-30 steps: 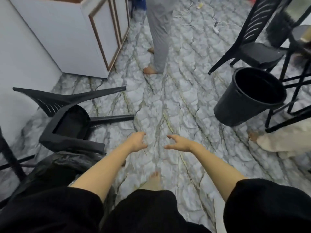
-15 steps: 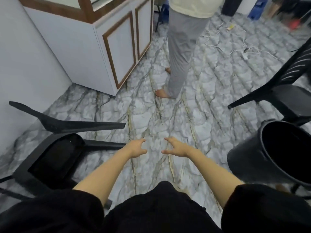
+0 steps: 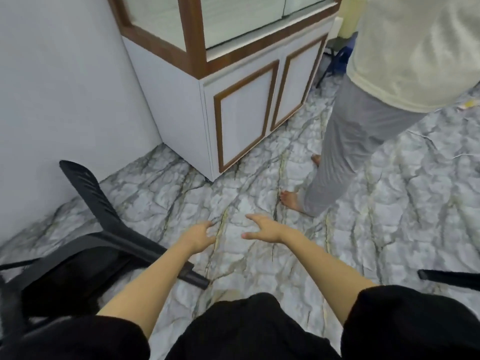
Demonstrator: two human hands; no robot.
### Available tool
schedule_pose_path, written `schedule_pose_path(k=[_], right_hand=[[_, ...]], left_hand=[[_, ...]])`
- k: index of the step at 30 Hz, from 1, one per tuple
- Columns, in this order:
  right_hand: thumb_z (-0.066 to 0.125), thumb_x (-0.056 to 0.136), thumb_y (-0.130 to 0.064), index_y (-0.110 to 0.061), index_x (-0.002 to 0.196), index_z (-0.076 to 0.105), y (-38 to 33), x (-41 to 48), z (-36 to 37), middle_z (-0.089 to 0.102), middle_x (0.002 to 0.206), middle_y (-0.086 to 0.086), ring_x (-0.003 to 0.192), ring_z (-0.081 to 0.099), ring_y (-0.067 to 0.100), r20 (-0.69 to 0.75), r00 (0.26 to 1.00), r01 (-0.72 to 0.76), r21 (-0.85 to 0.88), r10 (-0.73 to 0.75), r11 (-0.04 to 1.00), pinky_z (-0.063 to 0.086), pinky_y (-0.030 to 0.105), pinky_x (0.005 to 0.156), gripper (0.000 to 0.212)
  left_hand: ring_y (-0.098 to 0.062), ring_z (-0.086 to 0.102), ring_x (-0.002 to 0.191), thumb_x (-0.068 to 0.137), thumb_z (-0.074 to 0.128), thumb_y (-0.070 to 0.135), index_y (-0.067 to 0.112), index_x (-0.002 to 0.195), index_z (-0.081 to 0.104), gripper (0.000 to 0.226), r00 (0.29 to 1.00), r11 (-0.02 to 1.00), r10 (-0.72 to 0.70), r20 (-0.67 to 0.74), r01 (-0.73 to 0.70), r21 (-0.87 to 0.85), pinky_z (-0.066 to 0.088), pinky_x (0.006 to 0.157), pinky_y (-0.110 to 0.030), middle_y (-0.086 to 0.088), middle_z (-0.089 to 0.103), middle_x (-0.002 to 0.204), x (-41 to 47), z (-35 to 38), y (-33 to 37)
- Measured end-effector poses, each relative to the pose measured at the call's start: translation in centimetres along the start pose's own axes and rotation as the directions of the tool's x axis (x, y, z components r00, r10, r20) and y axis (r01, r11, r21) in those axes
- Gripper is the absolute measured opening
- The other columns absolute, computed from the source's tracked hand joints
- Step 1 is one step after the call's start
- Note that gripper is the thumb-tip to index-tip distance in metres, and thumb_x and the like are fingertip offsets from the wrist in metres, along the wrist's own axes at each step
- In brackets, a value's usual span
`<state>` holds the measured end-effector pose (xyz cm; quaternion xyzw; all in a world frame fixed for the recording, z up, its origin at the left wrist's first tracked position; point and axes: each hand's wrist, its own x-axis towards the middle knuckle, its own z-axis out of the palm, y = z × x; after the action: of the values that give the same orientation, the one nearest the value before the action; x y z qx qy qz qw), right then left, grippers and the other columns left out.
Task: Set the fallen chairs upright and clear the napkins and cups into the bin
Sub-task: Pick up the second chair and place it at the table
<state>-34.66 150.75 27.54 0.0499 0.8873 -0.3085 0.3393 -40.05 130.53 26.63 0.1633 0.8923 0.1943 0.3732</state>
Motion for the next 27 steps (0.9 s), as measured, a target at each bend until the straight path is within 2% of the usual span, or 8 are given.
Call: schedule_pose_path(k=[3, 9, 12, 16, 21, 24, 27], right_hand=[[0.052, 0.09, -0.042, -0.012, 0.147, 0.012, -1.4, 4.5, -4.6, 0.011, 0.157, 0.007, 0.143, 0.015, 0.023, 0.044, 0.996, 0.084, -0.031, -0.082, 0.996, 0.016, 0.035, 0.114, 0.076], [0.054, 0.088, -0.043, -0.012, 0.146, 0.013, -4.8, 14.7, -12.2, 0.011, 0.157, 0.009, 0.143, 0.016, 0.024, 0.166, 0.967, 0.219, -0.166, -0.191, 0.962, 0.018, 0.038, 0.116, 0.077], [0.054, 0.088, -0.043, -0.014, 0.146, 0.014, -6.9, 19.6, -15.6, 0.011, 0.157, 0.008, 0.143, 0.016, 0.024, 0.222, 0.948, 0.27, -0.194, -0.226, 0.943, 0.02, 0.041, 0.116, 0.077], [0.051, 0.09, -0.042, -0.012, 0.146, 0.013, -10.1, 25.4, -19.6, 0.015, 0.156, 0.009, 0.141, 0.022, 0.025, 0.306, 0.914, 0.351, -0.262, -0.267, 0.899, 0.022, 0.038, 0.113, 0.074], [0.051, 0.089, -0.044, -0.013, 0.146, 0.014, -15.0, 31.3, -22.6, 0.015, 0.156, 0.008, 0.142, 0.02, 0.024, 0.4, 0.867, 0.426, -0.288, -0.297, 0.858, 0.02, 0.038, 0.114, 0.075], [0.053, 0.09, -0.037, -0.009, 0.144, 0.018, -18.7, 35.2, -23.7, 0.02, 0.154, 0.01, 0.14, 0.025, 0.025, 0.465, 0.819, 0.495, -0.276, -0.336, 0.824, 0.021, 0.033, 0.112, 0.07], [0.053, 0.09, -0.039, -0.011, 0.146, 0.016, -22.8, 39.9, -24.1, 0.018, 0.155, 0.009, 0.141, 0.023, 0.025, 0.544, 0.765, 0.558, -0.291, -0.345, 0.777, 0.021, 0.035, 0.114, 0.073]], left_hand=[[-0.027, 0.035, 0.137, 0.093, 0.05, 0.024, 0.005, 0.143, 0.027, 0.058, 0.994, 0.993, -0.092, -0.054, 0.087, -0.079, 0.029, 0.109, -0.029, -0.015, 0.033, 0.15, 2.5, -2.6, 0.6], [-0.027, 0.036, 0.136, 0.094, 0.049, 0.026, 0.006, 0.143, 0.027, 0.057, 0.949, 0.946, -0.277, -0.154, 0.241, -0.215, 0.032, 0.106, -0.028, -0.013, 0.032, 0.151, 8.6, -9.7, -1.1], [-0.027, 0.041, 0.132, 0.093, 0.049, 0.021, 0.006, 0.141, 0.031, 0.053, 0.919, 0.921, -0.341, -0.2, 0.283, -0.268, 0.035, 0.1, -0.026, -0.015, 0.039, 0.146, 11.5, -13.5, -2.4], [-0.028, 0.038, 0.134, 0.093, 0.049, 0.027, 0.009, 0.143, 0.028, 0.057, 0.881, 0.871, -0.431, -0.196, 0.349, -0.347, 0.034, 0.104, -0.03, -0.014, 0.034, 0.15, 14.1, -17.7, -3.9], [-0.027, 0.036, 0.136, 0.094, 0.049, 0.026, 0.009, 0.142, 0.03, 0.055, 0.833, 0.81, -0.507, -0.222, 0.373, -0.453, 0.032, 0.107, -0.03, -0.012, 0.034, 0.15, 15.6, -21.9, -5.3], [-0.026, 0.032, 0.138, 0.094, 0.049, 0.025, 0.009, 0.144, 0.027, 0.057, 0.781, 0.746, -0.583, -0.223, 0.406, -0.528, 0.03, 0.11, -0.031, -0.011, 0.031, 0.152, 16.2, -24.0, -7.6], [-0.026, 0.032, 0.139, 0.094, 0.049, 0.027, 0.009, 0.144, 0.027, 0.057, 0.703, 0.659, -0.673, -0.231, 0.429, -0.618, 0.03, 0.112, -0.034, -0.01, 0.031, 0.152, 16.6, -26.0, -10.1]])
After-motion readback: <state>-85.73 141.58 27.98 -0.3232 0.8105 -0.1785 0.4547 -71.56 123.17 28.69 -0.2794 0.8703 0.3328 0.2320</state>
